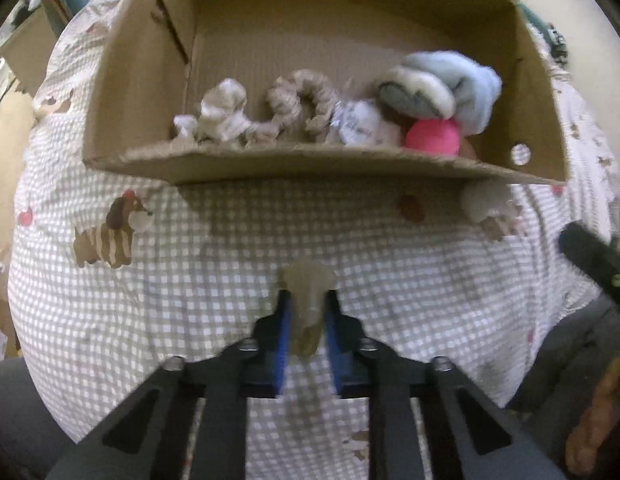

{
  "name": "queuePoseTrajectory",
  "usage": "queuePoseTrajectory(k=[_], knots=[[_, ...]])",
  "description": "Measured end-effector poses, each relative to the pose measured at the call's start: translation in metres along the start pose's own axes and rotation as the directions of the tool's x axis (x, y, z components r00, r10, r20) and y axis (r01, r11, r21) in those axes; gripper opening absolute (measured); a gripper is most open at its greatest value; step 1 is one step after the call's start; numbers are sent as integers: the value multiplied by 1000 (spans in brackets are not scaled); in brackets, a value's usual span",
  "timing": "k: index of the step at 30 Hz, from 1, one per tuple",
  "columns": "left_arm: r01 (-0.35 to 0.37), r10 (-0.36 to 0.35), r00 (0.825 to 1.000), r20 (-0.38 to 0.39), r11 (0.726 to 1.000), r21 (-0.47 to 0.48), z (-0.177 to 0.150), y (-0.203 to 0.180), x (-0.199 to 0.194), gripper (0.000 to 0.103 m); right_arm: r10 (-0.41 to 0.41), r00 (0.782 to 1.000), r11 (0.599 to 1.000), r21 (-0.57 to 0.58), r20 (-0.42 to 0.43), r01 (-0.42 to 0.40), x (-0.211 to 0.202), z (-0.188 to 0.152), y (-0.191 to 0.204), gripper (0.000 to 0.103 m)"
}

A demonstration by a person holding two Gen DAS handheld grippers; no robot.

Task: Organize soft objects
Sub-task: 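Withdraw both tools from the box toward the white sock, then lower the right tool and grasp the white sock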

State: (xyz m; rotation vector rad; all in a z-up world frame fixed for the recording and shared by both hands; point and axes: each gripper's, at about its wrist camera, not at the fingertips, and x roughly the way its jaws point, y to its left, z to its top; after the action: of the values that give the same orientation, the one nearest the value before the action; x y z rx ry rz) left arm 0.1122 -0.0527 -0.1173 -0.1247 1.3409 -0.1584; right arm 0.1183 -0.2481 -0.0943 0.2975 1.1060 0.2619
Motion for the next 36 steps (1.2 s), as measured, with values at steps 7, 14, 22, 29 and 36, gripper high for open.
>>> queuePoseTrajectory(k=[7,14,22,29,36], knots=[[49,-39,986,164,997,-58,-9,10,-61,8,-15,999,1000,-22,-35,14,8,-5,4,79],[14,12,980,200,992,-127,-10,29,-70,8,-19,995,1000,12,-100,21,23,-22,5,79],[22,3,975,223,994,-110,-7,24,-72,9,-184,983,970,162,-10,183,46,-39,-5,79],[30,-6,975,224,994,-102,-4,20,-72,9,-291,953,956,60,80,287,75,-23,12,78],[37,-11,977,214,992,-117,-3,23,-69,9,-322,943,947,18,79,322,90,-19,20,42]])
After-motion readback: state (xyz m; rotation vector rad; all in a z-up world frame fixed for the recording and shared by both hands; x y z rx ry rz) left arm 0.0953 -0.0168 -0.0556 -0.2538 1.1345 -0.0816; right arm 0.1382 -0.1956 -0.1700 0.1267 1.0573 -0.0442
